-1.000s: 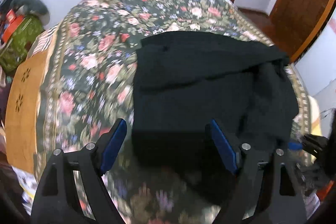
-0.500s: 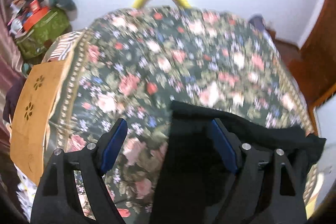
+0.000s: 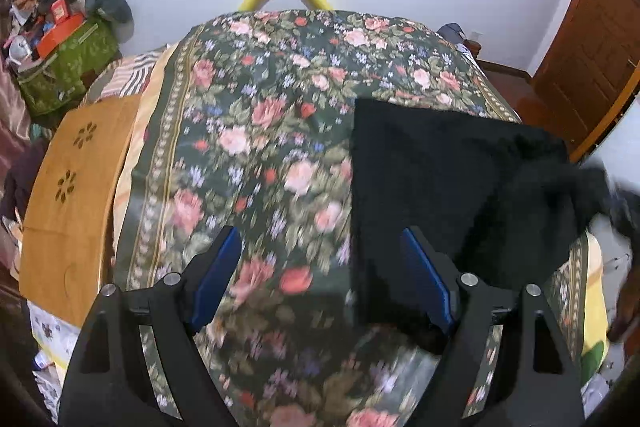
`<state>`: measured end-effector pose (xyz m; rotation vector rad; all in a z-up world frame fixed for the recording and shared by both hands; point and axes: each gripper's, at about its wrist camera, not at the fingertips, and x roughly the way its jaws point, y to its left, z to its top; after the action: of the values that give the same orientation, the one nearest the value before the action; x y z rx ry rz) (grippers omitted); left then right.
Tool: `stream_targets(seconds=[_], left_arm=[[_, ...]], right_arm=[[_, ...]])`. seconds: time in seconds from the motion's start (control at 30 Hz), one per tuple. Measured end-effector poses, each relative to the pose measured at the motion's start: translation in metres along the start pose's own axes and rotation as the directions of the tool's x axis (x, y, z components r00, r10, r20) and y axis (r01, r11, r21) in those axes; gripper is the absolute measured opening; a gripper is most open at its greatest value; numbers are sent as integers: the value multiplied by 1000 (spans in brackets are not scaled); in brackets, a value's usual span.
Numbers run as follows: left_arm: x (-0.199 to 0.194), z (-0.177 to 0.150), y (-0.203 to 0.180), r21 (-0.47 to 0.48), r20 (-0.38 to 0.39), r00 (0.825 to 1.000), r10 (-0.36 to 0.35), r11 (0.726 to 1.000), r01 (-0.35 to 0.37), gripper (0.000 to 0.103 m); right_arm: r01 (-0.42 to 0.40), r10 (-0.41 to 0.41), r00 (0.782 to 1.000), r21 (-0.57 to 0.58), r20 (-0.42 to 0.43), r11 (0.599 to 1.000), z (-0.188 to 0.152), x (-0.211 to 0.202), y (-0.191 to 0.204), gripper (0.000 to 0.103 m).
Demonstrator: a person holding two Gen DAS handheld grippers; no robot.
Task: Fold small clothes
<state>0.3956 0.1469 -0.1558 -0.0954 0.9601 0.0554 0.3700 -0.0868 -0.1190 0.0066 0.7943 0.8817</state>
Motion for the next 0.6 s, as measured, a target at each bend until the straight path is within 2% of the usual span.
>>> stream_targets(seconds=[0.13, 0.17, 0.2, 0.27, 0.33, 0.43, 0.6], left_arm=[[-1, -18, 8, 1, -24, 1000, -15, 1000, 15, 82], [1, -22, 7, 11, -26, 1000, -14, 1000, 14, 82], [3, -25, 5, 24, -29, 1000, -10, 1000, 11, 82], [4, -29, 1, 37, -34, 999, -10, 999, 12, 82], [4, -31, -2, 37, -17, 1000, -18, 999, 19, 82], [9, -30, -12, 42, -14, 999, -35, 998, 35, 82], [28, -27, -27, 49, -48, 998, -38, 998, 40, 82]], right_arm=[[44, -43, 999, 40, -32, 998, 25, 32, -4, 11], [53, -50, 998, 60, -38, 997, 29, 36, -6, 20], [58, -55, 998, 78, -42, 995, 30, 37, -7, 38], [69, -68, 998, 99, -11, 993, 32, 33, -12, 66], [74, -78, 996, 96, 43, 993, 32, 23, -16, 67], [91, -96, 994, 98, 51, 991, 30, 9, -25, 67], [183, -187, 981, 79, 49, 980, 8, -16, -53, 67]])
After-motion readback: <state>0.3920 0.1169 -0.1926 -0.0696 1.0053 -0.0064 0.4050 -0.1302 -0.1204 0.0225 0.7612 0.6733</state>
